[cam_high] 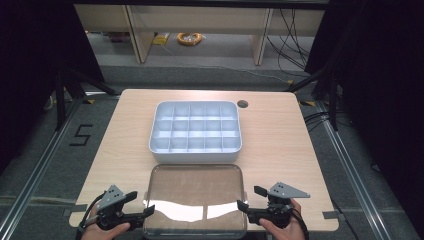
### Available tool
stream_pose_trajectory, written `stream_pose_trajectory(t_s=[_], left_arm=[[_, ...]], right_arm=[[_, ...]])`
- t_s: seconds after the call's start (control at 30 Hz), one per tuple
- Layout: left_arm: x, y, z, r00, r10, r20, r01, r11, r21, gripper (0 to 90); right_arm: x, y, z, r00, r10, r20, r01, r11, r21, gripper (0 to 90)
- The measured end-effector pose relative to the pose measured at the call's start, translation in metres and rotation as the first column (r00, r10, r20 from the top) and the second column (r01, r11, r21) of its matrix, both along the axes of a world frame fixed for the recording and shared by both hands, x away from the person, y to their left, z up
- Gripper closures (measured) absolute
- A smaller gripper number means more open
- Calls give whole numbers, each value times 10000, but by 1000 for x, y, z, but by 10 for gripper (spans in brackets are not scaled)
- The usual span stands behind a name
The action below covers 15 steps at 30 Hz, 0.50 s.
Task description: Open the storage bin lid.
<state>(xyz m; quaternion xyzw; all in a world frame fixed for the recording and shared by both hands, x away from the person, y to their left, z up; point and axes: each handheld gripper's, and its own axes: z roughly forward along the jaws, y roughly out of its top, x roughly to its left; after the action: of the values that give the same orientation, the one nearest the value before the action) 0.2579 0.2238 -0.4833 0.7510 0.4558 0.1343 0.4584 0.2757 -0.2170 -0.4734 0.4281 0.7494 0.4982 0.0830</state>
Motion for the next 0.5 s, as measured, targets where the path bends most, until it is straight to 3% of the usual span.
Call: stream_pose_trajectory(t_s=[0.07,0.1,0.13,0.17,0.2,0.23,0.27,0.3,0.33,0.4,0.43,0.47,0.5], left_arm=[[-1,1,0,9999,-149,20,149,9999,-1,169],[-2,1,0,9998,-185,22,185,9998,60,168],[-4,1,1,9999,-132,-41,132,9998,133,169],[-5,0,0,9999,-128,-29,128,9999,-49,174],[-6,0,0,9998,-201,-24,201,9998,43,176],[-7,-1,0,9997,-239,23,239,9997,58,175],[-8,-1,0,9994,-332,91,330,9993,165,174],[-9,-1,0,9993,-357,107,355,9992,195,172],[-11,-1,0,9997,-250,-9,250,9996,103,172],[-13,-1,0,9994,-357,-8,357,9993,128,169],[-14,-1,0,9992,-396,35,395,9991,155,168],[-15,-1,-1,9993,-363,-38,363,9992,141,168],[-16,-1,-1,9991,-430,-51,431,9990,116,168]], right_arm=[[-3,0,-1,9999,17,-108,-17,10000,33,169],[-2,-1,-3,9999,110,109,-109,9999,-52,168],[-6,-1,-2,9999,48,-152,-49,10000,-82,168],[-6,0,-4,10000,49,-19,-49,10000,5,168],[-7,-2,-4,9998,212,8,-212,9997,-111,168],[-10,-1,-4,9997,103,-211,-103,9999,-4,168],[-9,-2,-7,9998,169,50,-168,9998,-102,168],[-12,-2,-7,9997,118,-210,-123,9997,-192,168],[-13,-3,-7,9998,169,-146,-173,9994,-298,168],[-19,-2,-7,9983,107,-580,-111,9999,-73,168],[-19,-5,-9,9995,201,-227,-205,9996,-194,169],[-20,-5,-11,9996,231,-190,-233,9997,-106,169],[-25,-4,-9,9977,66,-676,-68,10000,-31,170]])
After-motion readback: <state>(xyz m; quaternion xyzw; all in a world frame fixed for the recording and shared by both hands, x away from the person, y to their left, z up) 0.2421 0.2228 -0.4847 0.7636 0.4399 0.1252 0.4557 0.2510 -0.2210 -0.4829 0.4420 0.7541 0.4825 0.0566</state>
